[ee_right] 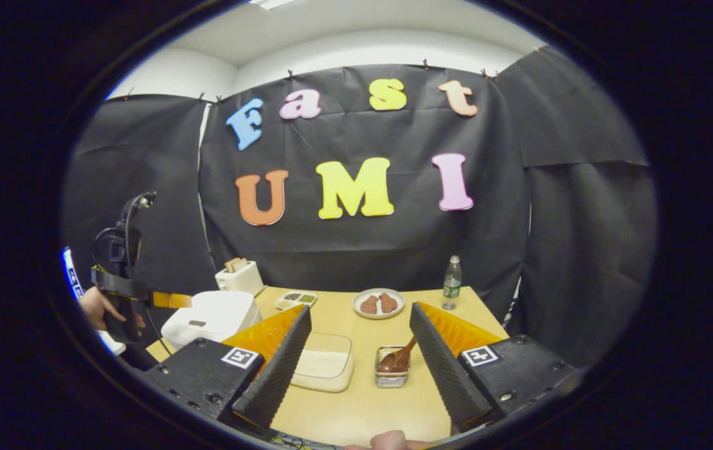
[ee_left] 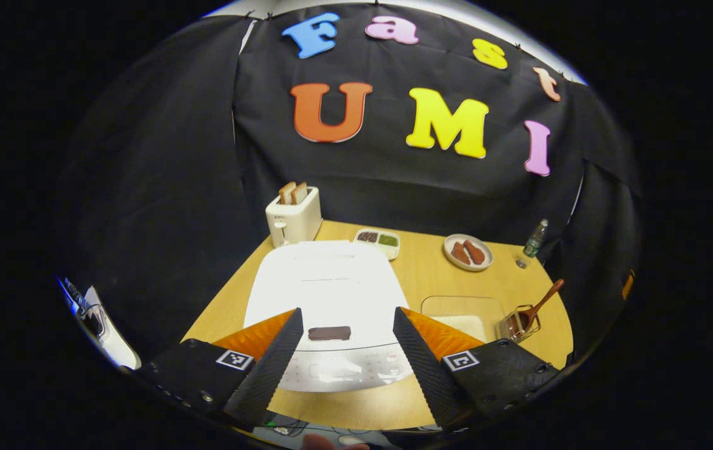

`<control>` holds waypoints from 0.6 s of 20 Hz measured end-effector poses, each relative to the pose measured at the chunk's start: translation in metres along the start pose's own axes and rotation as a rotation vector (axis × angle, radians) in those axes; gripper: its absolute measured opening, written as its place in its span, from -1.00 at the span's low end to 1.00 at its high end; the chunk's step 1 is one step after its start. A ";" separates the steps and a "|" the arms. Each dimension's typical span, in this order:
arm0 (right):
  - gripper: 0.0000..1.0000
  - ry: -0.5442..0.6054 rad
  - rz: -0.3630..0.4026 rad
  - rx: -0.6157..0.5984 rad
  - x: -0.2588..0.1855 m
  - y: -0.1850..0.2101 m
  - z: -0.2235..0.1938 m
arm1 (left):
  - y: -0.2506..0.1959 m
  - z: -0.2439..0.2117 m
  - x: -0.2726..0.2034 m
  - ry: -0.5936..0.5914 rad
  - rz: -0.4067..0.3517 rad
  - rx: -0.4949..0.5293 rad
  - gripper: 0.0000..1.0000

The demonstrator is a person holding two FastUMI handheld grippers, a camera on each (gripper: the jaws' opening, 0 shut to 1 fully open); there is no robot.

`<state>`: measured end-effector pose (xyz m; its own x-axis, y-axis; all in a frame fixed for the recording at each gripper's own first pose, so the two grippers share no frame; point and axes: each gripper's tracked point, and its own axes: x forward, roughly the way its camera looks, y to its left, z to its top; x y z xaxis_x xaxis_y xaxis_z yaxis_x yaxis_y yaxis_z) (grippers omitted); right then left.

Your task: Close the left gripper, press the button to open the rice cooker; take a wooden spoon from the chopstick holder with the right hand, scoop a spoonful of rice and pour it into the rice cooker, then put the wooden spoon back into the chopstick holder.

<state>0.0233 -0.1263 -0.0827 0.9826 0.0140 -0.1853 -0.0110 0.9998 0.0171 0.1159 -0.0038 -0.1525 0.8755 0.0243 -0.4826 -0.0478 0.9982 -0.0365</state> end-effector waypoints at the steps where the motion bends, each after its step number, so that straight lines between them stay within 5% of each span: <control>1: 0.97 -0.012 -0.004 0.001 -0.006 0.006 0.006 | -0.011 0.014 -0.019 -0.054 -0.030 -0.001 0.89; 7: 1.00 -0.068 0.008 -0.008 -0.041 0.047 0.030 | -0.044 0.051 -0.128 -0.292 -0.150 0.013 0.88; 12: 1.00 -0.100 0.021 -0.018 -0.064 0.075 0.038 | -0.042 0.043 -0.189 -0.378 -0.174 0.008 0.89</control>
<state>-0.0334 -0.0528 -0.0319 0.9957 0.0347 -0.0864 -0.0347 0.9994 0.0024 -0.0270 -0.0483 -0.0224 0.9852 -0.1276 -0.1146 0.1188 0.9896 -0.0813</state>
